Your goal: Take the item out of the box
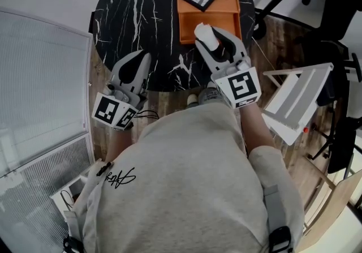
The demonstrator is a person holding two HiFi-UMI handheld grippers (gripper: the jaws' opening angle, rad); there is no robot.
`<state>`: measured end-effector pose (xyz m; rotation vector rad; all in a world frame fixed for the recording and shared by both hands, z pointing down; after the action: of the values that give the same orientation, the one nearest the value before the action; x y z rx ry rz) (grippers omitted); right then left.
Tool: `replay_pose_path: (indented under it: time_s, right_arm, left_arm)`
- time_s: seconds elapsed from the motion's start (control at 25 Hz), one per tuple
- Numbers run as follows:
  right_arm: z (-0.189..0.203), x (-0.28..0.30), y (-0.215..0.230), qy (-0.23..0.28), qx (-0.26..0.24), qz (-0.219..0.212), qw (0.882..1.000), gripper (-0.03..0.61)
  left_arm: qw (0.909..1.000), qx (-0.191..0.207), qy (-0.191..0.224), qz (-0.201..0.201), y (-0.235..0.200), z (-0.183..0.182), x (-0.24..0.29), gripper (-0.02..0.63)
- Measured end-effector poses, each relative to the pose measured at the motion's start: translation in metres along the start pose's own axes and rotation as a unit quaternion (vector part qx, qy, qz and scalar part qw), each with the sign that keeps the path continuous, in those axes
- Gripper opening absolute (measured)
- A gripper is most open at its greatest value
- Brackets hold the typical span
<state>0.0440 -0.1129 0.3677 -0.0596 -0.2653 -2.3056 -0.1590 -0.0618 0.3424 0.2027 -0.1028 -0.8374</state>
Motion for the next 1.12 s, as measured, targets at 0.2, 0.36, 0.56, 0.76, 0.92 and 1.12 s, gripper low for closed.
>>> replay_pose_path:
  time_s: [0.2,0.36,0.56,0.76,0.92,1.12]
  right_arm:
    - [-0.004,-0.005,-0.003,0.015,0.0,-0.004,1.0,0.181]
    - [-0.004,-0.007,-0.004,0.02,-0.002,-0.006,1.0,0.181]
    - [-0.009,-0.012,-0.005,0.036,0.0,-0.008,0.999,0.181]
    - [-0.013,-0.019,-0.006,0.048,0.003,-0.008,0.999,0.181]
    - [-0.016,-0.024,-0.005,0.063,0.009,-0.009,0.998,0.181]
    - [-0.019,-0.029,-0.007,0.074,0.007,-0.008,0.997,0.181]
  left_arm:
    - [1.0,0.003,0.003,0.0,0.002,-0.001,0.001,0.004]
    - [1.0,0.004,0.002,-0.001,0.003,0.0,0.0,0.005]
    - [1.0,0.003,0.002,-0.005,0.003,0.0,0.0,0.003]
    - [1.0,0.003,0.002,-0.002,0.007,0.001,0.002,0.003]
    - [1.0,0.004,0.004,0.001,0.009,-0.001,0.003,0.005]
    - [1.0,0.004,0.004,0.001,0.01,-0.001,0.002,0.004]
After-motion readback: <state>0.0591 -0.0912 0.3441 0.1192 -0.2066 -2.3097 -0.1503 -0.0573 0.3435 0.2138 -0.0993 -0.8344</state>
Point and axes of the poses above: the fingertips, and each gripper's own axes: x forward along the fingers, y to its right, z out of its underside, the point moved 5 cm from there along -x, backward along the fingers, and after that the axes turned 15 degrees about x, right-handed, at the moved point
